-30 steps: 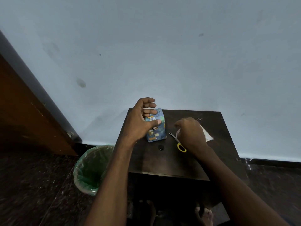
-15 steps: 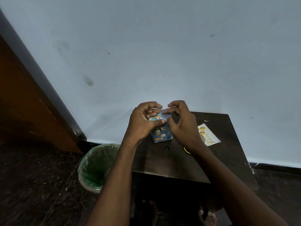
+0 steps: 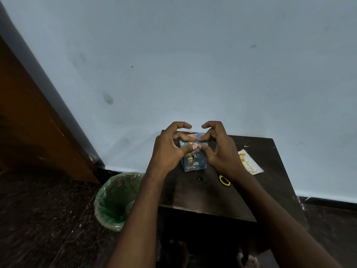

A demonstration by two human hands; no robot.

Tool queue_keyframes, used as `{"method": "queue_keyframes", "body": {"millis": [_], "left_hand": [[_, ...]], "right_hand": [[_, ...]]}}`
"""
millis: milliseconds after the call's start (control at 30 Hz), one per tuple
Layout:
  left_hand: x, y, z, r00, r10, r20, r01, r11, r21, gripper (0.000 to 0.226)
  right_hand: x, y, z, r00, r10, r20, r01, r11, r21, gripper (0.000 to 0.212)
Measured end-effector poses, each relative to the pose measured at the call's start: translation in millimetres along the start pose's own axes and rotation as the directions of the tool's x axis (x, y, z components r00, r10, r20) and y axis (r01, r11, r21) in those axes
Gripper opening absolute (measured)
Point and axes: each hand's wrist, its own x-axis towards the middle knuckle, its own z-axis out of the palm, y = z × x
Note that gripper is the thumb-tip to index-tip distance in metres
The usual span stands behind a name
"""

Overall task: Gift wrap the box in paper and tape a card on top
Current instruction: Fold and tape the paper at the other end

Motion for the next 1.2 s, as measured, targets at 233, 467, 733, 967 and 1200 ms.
{"method": "queue_keyframes", "body": {"millis": [233,467,733,967,1200], "left_hand": [[0.8,-2.8,0.5,1.0,-0.014,-0.028,0.012,0.999,-0.048,0.033],[4.4,-2.3,0.3,0.995,-0.095,-0.022,0.091,0.987,-0.136,0.033],[5.9,4.7,-1.5,0.968,-0.248,0.033,0.247,0.926,-0.285,0.037],[7.2,7.2,-4.2,0.96,-0.273,0.067,0.28,0.907,-0.315,0.047],[7.2,12.7,-4.1,0.956,-0.284,0.08,0.295,0.907,-0.302,0.05]], "right_hand": [[2.0,0.9,0.1,1.0,0.018,-0.018,-0.018,1.0,-0.016,0.059],[2.2,-0.3,-4.3,1.0,0.017,-0.016,-0.017,1.0,0.022,0.033],[-0.5,0.4,1.4,0.987,-0.129,-0.098,0.112,0.981,-0.16,0.037],[-9.2,4.3,15.1,0.937,-0.301,-0.174,0.22,0.901,-0.374,0.021],[-8.6,9.7,17.5,0.905,-0.384,-0.182,0.28,0.861,-0.425,0.012]]}}
